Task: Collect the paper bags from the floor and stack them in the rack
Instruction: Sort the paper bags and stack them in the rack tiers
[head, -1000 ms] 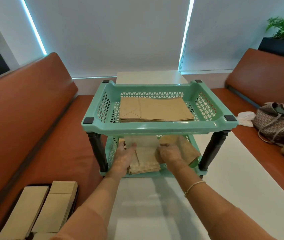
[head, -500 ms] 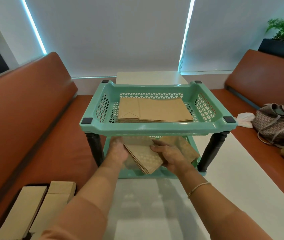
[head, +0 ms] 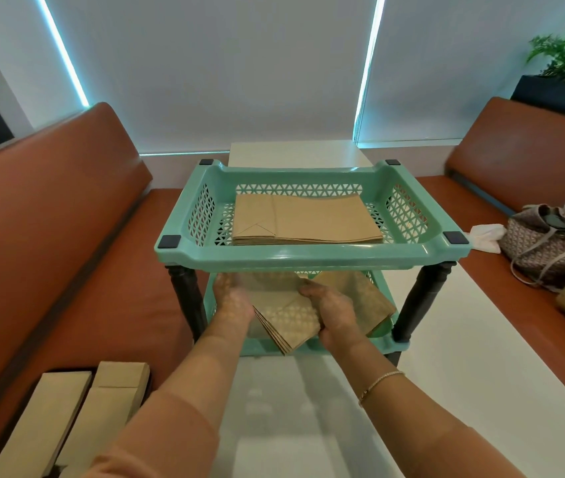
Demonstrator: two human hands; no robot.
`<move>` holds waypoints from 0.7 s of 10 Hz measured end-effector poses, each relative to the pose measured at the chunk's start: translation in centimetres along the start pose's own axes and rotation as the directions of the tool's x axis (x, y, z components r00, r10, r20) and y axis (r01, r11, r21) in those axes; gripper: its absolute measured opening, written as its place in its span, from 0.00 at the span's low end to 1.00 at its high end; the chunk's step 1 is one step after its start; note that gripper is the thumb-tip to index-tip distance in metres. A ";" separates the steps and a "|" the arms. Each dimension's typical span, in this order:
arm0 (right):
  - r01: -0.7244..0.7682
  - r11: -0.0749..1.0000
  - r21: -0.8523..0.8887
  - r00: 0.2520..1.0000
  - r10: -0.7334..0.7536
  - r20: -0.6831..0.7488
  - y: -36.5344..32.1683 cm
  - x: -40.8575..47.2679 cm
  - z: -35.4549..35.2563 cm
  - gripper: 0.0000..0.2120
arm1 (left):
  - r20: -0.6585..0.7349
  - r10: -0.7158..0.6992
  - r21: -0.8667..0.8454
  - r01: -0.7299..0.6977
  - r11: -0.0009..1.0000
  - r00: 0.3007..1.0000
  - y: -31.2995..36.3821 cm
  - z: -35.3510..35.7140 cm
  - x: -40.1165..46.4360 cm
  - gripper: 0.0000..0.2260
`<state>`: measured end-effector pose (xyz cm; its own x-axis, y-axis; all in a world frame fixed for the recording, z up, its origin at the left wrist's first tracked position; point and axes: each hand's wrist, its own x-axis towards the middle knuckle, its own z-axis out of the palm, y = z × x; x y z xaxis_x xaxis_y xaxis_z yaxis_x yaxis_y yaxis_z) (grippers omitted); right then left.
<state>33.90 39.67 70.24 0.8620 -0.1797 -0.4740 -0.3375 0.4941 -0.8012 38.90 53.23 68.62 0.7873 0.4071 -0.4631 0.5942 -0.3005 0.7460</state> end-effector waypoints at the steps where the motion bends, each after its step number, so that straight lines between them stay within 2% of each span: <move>1: 0.067 0.964 -0.259 0.998 -0.070 -0.006 0.3 0.3 0.0 0.14 | -0.046 0.312 0.362 -0.275 0.891 0.949 0.2 -0.8 -1.0 0.23; 2: 0.082 0.868 -0.490 0.995 -0.048 0.082 0.0 0.3 0.1 0.16 | -0.094 0.317 0.416 -0.252 0.874 0.944 0.3 -0.7 0.2 0.28; 3: 0.084 0.888 -0.453 0.993 -0.038 0.110 -0.4 0.8 0.3 0.16 | -0.148 0.212 0.082 -0.201 0.976 0.966 0.2 -0.2 -0.5 0.28; 4: 0.089 0.933 -0.349 0.996 -0.078 0.046 -0.2 1.2 0.7 0.16 | 0.107 -0.026 -0.696 0.093 0.712 0.994 0.9 0.5 -2.7 0.17; 5: 0.158 0.933 -0.324 0.986 -0.167 -0.002 0.0 1.4 0.7 0.16 | 0.243 0.074 -0.621 0.097 0.778 0.967 0.6 1.9 -3.7 0.24; 6: 0.193 0.786 -0.588 0.975 -0.221 0.025 0.0 1.6 0.6 0.16 | 0.271 0.128 -0.550 0.044 0.834 0.954 0.1 2.7 -4.0 0.29; 7: 0.217 0.595 -0.773 0.975 -0.176 0.138 -0.2 1.7 0.4 0.13 | 0.248 0.123 -0.502 0.019 0.865 0.961 -0.6 2.3 -2.9 0.22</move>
<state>35.60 39.62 69.76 0.9518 -0.1444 -0.2705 -0.3062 -0.4027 -0.8626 36.62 50.21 68.43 0.8703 0.1403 -0.4722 0.4464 0.1805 0.8764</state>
